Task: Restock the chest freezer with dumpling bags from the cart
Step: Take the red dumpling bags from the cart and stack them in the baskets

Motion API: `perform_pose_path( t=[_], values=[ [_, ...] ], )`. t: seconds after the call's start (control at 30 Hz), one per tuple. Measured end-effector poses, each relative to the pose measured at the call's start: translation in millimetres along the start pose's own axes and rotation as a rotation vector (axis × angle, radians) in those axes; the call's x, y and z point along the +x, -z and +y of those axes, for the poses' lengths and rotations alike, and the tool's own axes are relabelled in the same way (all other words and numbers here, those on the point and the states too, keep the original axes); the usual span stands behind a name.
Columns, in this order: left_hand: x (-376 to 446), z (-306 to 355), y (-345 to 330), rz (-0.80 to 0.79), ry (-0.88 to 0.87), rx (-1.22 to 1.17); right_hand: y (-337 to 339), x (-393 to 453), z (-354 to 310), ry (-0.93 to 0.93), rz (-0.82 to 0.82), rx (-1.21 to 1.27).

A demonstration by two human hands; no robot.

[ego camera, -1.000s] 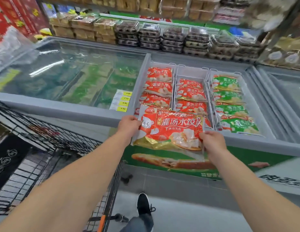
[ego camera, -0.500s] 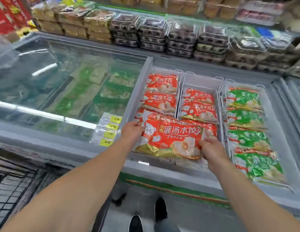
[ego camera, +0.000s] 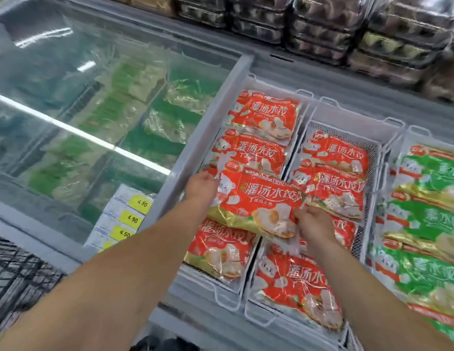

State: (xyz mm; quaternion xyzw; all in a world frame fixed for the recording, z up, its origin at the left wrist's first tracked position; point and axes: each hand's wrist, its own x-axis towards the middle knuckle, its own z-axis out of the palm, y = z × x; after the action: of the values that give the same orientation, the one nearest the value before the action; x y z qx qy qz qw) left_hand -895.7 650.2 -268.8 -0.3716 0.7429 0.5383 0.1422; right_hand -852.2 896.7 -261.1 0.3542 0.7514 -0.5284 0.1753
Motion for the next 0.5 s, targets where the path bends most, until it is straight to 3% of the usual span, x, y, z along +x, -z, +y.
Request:
perform_pose_path(
  t=[0.13, 0.2, 0.27, 0.33, 0.5],
  values=[
    [16, 12, -13, 0.150, -0.042, 0.136, -18, 32, -9, -0.059, -0.281, 0.020],
    [18, 1, -22, 0.159, -0.110, 0.380, -27, 48, -6, 0.034, -0.360, -0.255],
    [20, -20, -31, 0.086, -0.231, 0.695, -35, 57, 0, 0.246, -0.313, -0.624],
    [27, -37, -41, -0.001, -0.342, 0.856, -44, 63, 0, 0.439, -0.331, -0.768],
    [51, -56, -44, -0.182, -0.278, 1.012, -72, 92, 11, 0.674, -0.387, -1.162]
  ],
)
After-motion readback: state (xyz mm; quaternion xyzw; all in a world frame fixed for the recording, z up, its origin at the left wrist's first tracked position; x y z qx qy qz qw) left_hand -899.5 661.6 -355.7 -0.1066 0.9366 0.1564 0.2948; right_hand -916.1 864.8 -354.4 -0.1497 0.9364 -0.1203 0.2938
